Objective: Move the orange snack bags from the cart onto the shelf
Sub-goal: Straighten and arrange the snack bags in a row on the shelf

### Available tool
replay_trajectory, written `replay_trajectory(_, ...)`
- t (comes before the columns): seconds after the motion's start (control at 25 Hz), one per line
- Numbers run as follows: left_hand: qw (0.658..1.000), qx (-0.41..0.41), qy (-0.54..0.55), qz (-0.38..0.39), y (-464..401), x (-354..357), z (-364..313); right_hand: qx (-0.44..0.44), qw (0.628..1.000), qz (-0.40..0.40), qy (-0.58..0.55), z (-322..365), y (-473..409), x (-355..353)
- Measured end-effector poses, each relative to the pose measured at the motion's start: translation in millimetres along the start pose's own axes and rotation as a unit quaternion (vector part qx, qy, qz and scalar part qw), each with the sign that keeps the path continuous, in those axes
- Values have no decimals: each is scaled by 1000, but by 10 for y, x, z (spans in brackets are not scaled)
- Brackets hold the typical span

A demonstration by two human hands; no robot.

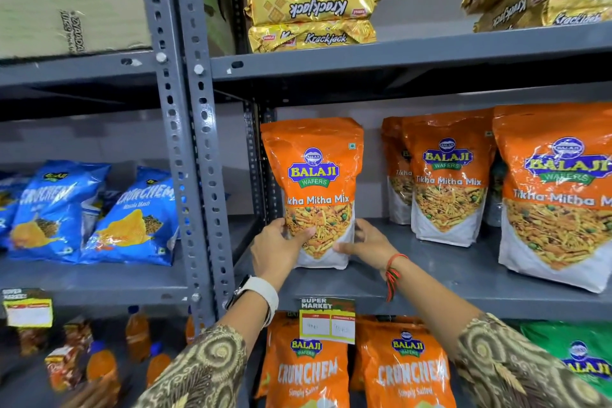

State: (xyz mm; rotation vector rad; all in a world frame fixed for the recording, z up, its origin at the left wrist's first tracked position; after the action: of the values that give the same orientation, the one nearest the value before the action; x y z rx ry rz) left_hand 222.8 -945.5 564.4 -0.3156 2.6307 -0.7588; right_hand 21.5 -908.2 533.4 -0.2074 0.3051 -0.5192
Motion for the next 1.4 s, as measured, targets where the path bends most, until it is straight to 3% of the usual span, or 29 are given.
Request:
replay_trajectory(0.12, 996, 0, 63, -66, 61, -94, -104, -9, 1000, -8, 23, 147, 77, -107)
replay_trajectory(0.2, 984, 56, 99, -139, 134, -133, -397, -28, 997, -67, 22, 323, 57, -371)
replay_trajectory(0.28, 968, 139, 134, -161, 252, -32, -826, -64, 986, -156, 2, 487, 33, -725)
replay_trajectory(0.4, 959, 205, 165, -105, 432, 395, -1348, -111, 955, -271, 42, 592, 0, -1233)
replay_trajectory(0.52, 970, 194, 149, 2, 470, 1068, -1546, -71, 940, -327, 71, 379, -80, -1629)
replay_trajectory(0.68, 978, 71, 88, 177, 412, 1977, -1461, 52, 948, -306, 67, -166, -179, -1914)
replay_trajectory(0.8, 966, -7, 18, 258, 379, 2471, -1250, 106, 942, -317, 31, -457, -229, -2007)
replay_trajectory(0.96, 925, -99, 112, 350, 389, 2809, -1149, 157, 939, -302, 38, -739, -407, -2054)
replay_trajectory(1.08, 928, -96, 138, 333, 376, 2881, -1107, 158, 939, -301, 56, -745, -468, -2051)
replay_trajectory(1.24, 957, -86, 99, 260, 376, 2734, -1070, 117, 939, -323, 31, -703, -430, -2022)
replay_trajectory(1.4, 974, -92, 82, 188, 346, 2477, -952, 99, 960, -263, 7, -619, -422, -1865)
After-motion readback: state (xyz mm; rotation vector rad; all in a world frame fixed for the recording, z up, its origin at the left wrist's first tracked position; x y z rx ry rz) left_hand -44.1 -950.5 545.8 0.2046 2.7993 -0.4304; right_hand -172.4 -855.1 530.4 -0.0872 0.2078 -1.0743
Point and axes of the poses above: each hand's wrist, its own y-axis away from the middle knuckle, its own x-axis out of the palm, z = x × y, the point moved 6 cm from there along -y, towards the middle knuckle, and after that the axes turned 10 degrees about -z, right-handed, at the moved point
